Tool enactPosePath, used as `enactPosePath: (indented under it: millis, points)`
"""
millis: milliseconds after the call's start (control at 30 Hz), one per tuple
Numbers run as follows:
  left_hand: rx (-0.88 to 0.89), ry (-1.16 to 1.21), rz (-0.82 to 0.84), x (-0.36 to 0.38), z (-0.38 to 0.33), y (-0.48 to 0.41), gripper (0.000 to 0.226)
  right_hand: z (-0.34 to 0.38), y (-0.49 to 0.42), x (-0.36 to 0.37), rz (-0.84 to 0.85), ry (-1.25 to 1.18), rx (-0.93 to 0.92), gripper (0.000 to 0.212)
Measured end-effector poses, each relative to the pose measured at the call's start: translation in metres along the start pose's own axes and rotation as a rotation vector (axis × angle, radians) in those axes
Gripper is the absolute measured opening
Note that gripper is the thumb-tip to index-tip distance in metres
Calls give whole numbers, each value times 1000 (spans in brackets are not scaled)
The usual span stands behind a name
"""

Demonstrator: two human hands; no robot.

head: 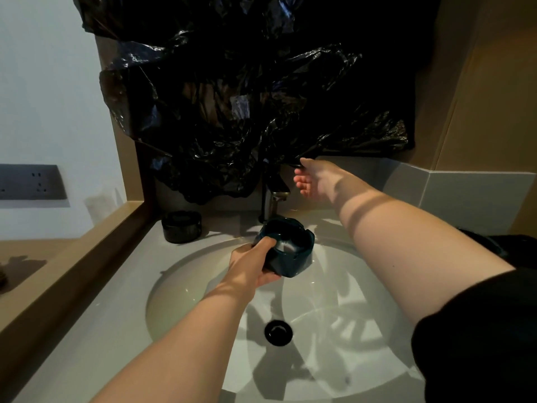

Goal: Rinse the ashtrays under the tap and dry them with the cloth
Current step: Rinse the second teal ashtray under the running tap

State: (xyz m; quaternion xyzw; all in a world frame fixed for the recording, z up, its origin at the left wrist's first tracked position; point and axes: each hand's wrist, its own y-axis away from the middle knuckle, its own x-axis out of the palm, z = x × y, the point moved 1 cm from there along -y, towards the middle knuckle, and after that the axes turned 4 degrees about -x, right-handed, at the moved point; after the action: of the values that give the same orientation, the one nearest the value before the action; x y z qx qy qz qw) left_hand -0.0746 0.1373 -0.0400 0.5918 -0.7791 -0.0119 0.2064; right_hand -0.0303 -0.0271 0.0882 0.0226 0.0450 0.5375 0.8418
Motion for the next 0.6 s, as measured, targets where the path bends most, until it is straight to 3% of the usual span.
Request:
enactPosePath:
  millis: [133,367,600]
  points:
    - [8,43,-22,-2,-1,0,12,8,-6,8,-53,-55,4,41]
    - [3,89,-42,-3,-2,-1,28,13,-11,12,-115,-112,31,33]
    - [3,97,-33,-2,-1,-2,17,24,-10,16,-136,-117,91,33]
